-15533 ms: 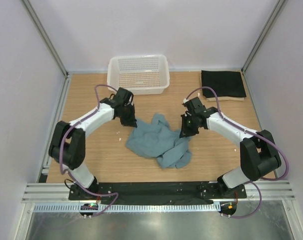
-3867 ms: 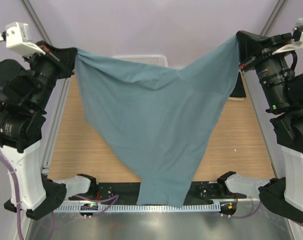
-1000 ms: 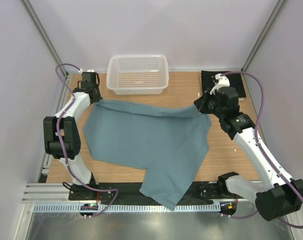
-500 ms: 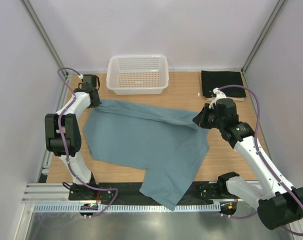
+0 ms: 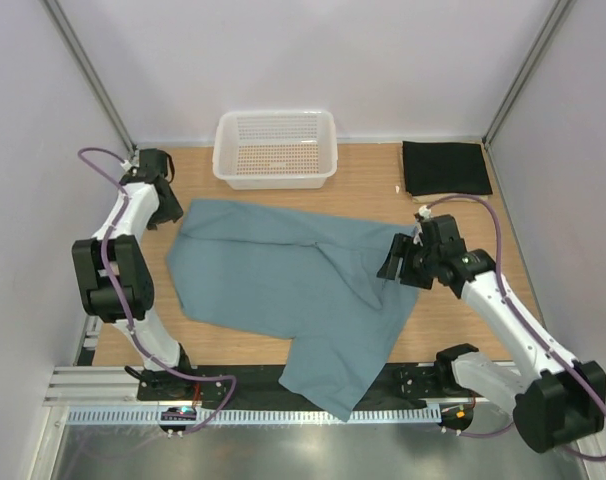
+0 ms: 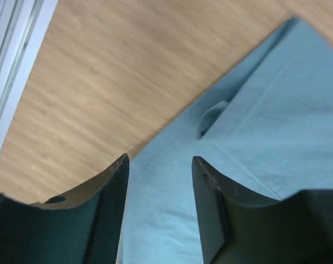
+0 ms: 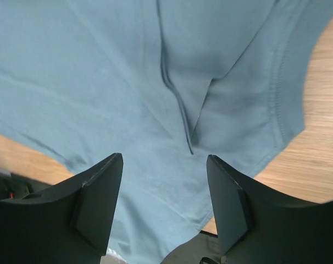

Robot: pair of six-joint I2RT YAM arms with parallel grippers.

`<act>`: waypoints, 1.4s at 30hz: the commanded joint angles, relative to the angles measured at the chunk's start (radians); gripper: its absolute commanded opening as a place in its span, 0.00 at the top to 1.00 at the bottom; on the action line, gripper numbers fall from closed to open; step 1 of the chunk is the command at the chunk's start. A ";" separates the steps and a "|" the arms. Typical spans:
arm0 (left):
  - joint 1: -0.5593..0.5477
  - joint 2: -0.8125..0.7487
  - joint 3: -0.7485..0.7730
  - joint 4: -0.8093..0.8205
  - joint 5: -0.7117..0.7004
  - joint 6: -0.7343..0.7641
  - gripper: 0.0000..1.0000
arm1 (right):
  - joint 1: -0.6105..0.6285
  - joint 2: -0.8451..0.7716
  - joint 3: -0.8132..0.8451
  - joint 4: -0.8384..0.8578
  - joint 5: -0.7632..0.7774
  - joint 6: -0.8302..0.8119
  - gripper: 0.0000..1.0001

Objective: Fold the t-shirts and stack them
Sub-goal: Fold the tshirt

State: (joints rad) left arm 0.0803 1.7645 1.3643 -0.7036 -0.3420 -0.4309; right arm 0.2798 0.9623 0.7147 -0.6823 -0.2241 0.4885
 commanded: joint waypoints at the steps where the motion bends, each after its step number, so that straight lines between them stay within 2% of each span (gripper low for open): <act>1: 0.007 0.024 0.103 0.004 0.154 -0.023 0.51 | -0.022 0.134 0.142 0.049 0.137 0.053 0.31; 2: 0.007 0.056 0.134 0.001 0.240 -0.019 0.57 | -0.040 0.276 0.179 0.037 0.146 0.055 0.31; 3: 0.007 0.090 0.168 -0.020 0.295 -0.005 0.66 | -0.051 0.339 0.218 0.015 0.152 0.050 0.32; 4: 0.007 0.161 0.230 -0.028 0.335 0.001 0.69 | -0.059 0.408 0.283 -0.012 0.178 0.044 0.33; 5: 0.007 0.188 0.254 -0.045 0.451 0.004 0.72 | -0.082 0.459 0.307 -0.013 0.181 0.042 0.39; 6: 0.006 0.216 0.269 -0.045 0.500 0.003 0.79 | -0.096 0.534 0.324 -0.005 0.175 0.041 0.44; 9: 0.006 0.253 0.254 -0.027 0.549 -0.034 0.85 | -0.152 0.617 0.342 0.072 0.149 0.071 0.49; 13: 0.006 0.262 0.180 0.010 0.511 -0.058 0.85 | -0.197 0.699 0.338 0.156 0.135 0.094 0.50; 20: 0.009 0.335 0.176 -0.100 0.350 -0.101 0.86 | -0.218 0.828 0.362 0.211 0.178 0.102 0.52; 22: 0.010 0.336 0.154 -0.115 0.284 -0.109 0.87 | -0.218 0.877 0.403 0.205 0.195 0.078 0.52; 25: 0.015 0.310 0.111 -0.119 0.267 -0.118 0.88 | -0.218 0.930 0.491 0.202 0.216 0.006 0.52; 27: 0.013 0.274 0.060 -0.099 0.265 -0.123 0.86 | -0.217 0.984 0.575 0.158 0.220 -0.027 0.51; 29: 0.013 0.210 0.032 -0.080 0.282 -0.127 0.79 | -0.217 0.995 0.618 0.115 0.255 -0.062 0.48; 30: 0.013 0.185 0.013 -0.074 0.296 -0.129 0.70 | -0.215 0.980 0.641 0.095 0.262 -0.073 0.47; 33: 0.012 0.081 -0.014 -0.050 0.337 -0.140 0.56 | -0.212 0.896 0.661 -0.011 0.282 -0.105 0.43; 35: 0.012 0.024 -0.013 -0.054 0.367 -0.152 0.51 | -0.205 0.843 0.657 -0.029 0.244 -0.137 0.39; 39: 0.027 0.006 0.015 -0.082 0.366 -0.166 0.51 | -0.125 0.745 0.576 0.041 0.050 -0.177 0.36; 42: 0.050 0.015 0.009 -0.086 0.385 -0.169 0.55 | -0.052 0.719 0.502 0.139 -0.072 -0.189 0.37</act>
State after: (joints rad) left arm 0.1020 1.7897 1.3579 -0.7715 0.0204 -0.5808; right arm 0.1513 1.7214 1.2713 -0.6231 -0.1349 0.3470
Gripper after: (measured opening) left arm 0.457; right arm 0.633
